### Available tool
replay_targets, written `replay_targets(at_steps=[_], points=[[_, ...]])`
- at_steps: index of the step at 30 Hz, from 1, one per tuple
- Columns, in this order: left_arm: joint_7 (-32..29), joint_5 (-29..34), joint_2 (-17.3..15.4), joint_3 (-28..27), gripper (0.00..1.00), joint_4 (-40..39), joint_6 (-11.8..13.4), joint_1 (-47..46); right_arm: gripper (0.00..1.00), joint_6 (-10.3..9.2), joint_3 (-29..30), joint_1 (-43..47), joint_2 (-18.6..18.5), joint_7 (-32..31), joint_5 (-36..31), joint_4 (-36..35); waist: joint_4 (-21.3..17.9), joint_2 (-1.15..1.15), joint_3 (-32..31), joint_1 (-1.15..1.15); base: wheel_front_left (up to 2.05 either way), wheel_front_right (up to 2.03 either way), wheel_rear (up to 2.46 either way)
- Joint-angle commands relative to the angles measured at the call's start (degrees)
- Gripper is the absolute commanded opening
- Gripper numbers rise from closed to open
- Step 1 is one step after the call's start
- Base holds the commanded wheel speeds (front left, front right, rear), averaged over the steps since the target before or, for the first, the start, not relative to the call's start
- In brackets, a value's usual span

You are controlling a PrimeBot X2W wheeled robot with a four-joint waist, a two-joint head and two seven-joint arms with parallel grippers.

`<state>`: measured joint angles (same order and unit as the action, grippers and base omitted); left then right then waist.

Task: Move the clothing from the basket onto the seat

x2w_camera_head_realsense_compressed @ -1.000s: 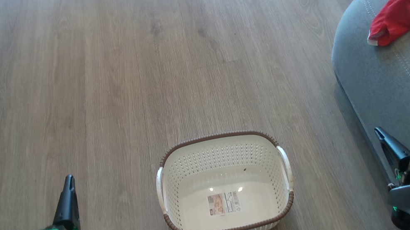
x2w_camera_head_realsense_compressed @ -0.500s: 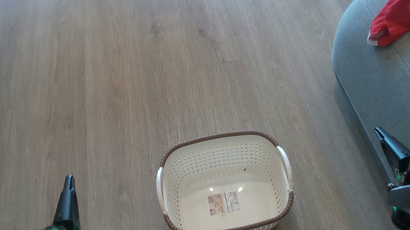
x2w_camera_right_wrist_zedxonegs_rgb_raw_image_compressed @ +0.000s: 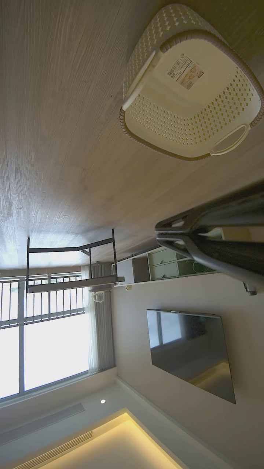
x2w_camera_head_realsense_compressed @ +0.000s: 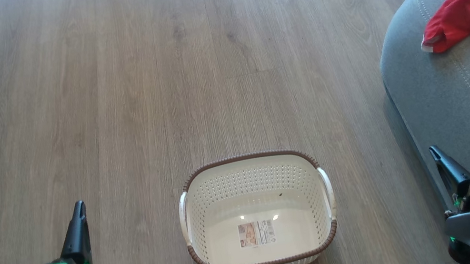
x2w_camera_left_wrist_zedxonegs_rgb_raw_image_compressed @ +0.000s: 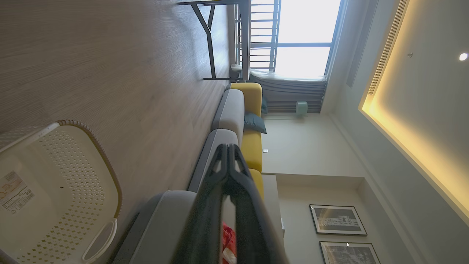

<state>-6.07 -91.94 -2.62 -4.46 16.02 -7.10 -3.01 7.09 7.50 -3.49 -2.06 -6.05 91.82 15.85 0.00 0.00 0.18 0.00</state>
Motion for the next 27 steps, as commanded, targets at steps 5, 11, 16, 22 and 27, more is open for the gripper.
replay_targets(at_steps=[5, 11, 16, 22, 27], points=[[-0.4, -0.2, -0.3, -2.1, 0.00, -2.0, -0.4, -3.2, 0.00, 0.40, -1.0, -2.7, -0.8, -0.4, 0.4, -1.8, 0.0, 0.00, 0.0, 0.00, 0.00, 0.00, 0.00], [-0.4, -0.2, -0.3, -2.1, 0.00, -2.0, -0.4, -3.2, 0.00, 0.40, -1.0, -2.7, -0.8, -0.4, 0.4, -1.8, 0.0, 0.00, 0.0, 0.00, 0.00, 0.00, 0.00], [-0.4, -0.2, -0.3, -2.1, 0.00, -2.0, -0.4, -3.2, 0.00, 0.40, -1.0, -2.7, -0.8, -0.4, 0.4, -1.8, 0.0, 0.00, 0.0, 0.00, 0.00, 0.00, 0.00], [-0.4, -0.2, -0.3, -2.1, 0.00, -2.0, -0.4, -3.2, 0.00, 0.40, -1.0, -2.7, -0.8, -0.4, 0.4, -1.8, 0.0, 0.00, 0.0, 0.00, 0.00, 0.00, 0.00], [-0.4, -0.2, -0.3, -2.1, 0.00, -2.0, -0.4, -3.2, 0.00, 0.40, -1.0, -2.7, -0.8, -0.4, 0.4, -1.8, 0.0, 0.00, 0.0, 0.00, 0.00, 0.00, 0.00]])
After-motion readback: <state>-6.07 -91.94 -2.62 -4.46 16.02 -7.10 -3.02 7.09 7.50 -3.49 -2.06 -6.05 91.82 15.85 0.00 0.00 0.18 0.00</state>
